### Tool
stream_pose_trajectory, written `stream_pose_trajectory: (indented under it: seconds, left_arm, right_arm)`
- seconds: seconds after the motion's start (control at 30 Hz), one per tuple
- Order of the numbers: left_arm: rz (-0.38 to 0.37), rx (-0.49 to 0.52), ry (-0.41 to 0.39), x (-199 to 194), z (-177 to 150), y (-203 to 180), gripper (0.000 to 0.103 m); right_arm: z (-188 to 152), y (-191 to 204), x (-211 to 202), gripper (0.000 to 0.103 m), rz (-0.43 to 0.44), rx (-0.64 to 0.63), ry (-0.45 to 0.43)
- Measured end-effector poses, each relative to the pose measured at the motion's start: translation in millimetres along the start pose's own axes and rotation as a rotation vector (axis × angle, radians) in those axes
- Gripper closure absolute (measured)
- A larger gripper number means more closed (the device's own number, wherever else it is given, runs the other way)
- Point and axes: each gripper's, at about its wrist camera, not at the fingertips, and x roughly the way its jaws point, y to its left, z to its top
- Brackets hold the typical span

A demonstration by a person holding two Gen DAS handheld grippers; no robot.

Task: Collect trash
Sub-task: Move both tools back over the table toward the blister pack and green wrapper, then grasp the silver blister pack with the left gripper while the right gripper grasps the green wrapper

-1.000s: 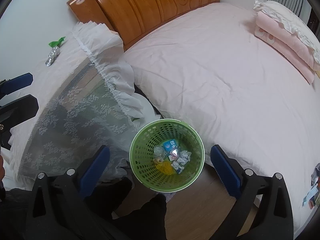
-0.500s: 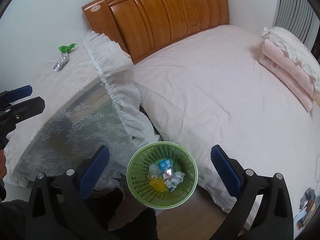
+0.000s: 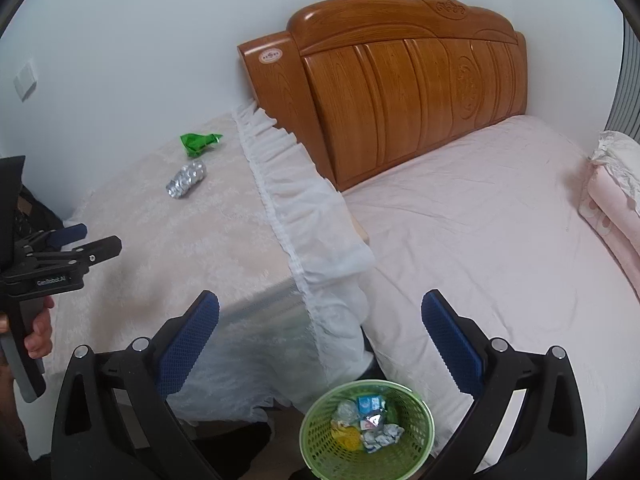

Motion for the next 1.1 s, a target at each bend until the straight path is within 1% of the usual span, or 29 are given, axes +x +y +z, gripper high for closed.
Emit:
stream_pose_trajectory:
  seconds: [0.07,0.1,0.23,0.37,0.5,0.67,0.7,0.73,0.77,0.8,0.87,1.0,1.1]
  left_arm:
    - [-0.022,0.004,0.017,22,19,22,0.008]
    - [-0.044,0.007,0.026,35,29,31,0.008]
    - [-0.094,0.009,0.088,91,64,67,0.008]
    - [-0.123,0.003,0.147,139,85,86,0.008]
    - [-0.155,-0.018,0.184,172,96,93,0.008]
    - [-0.181,-0.015,0.190,189,101,93,0.008]
    - [-0.188,-0.013,0.189,191,102,91,0.009]
    - [-0.193,-0.011,0.190,195,104,90,0.011]
    - [-0.198,-0.009,0.193,197,105,89,0.016]
    - [-0.203,-0.009,0.201,199,106,88,0.023]
    - [-0.208,-0.020,0.210,204,107,89,0.029]
    - [-0.217,-0.046,0.202,203,109,90,0.033]
    - [-0.204,-0.038,0.190,199,108,89,0.036]
  right_arm:
    - [14,11,12,0.002,0.004,0.014,-0.004]
    - [24,20,22,0.002,0.002,0.023,-0.005]
    - [51,45,51,0.002,-0.009,0.046,0.005]
    - [70,64,73,0.002,-0.017,0.052,0.030]
    - [82,77,95,0.002,-0.026,0.045,0.052]
    - [90,86,112,0.002,-0.033,0.040,0.069]
    - [91,87,113,0.002,-0.033,0.041,0.071]
    - [92,88,115,0.002,-0.033,0.042,0.072]
    - [93,88,116,0.002,-0.032,0.043,0.073]
    - [94,89,118,0.002,-0.031,0.044,0.074]
    - [94,90,120,0.002,-0.029,0.041,0.078]
    - [95,89,124,0.002,-0.024,0.038,0.085]
    - [96,89,128,0.002,-0.016,0.035,0.093]
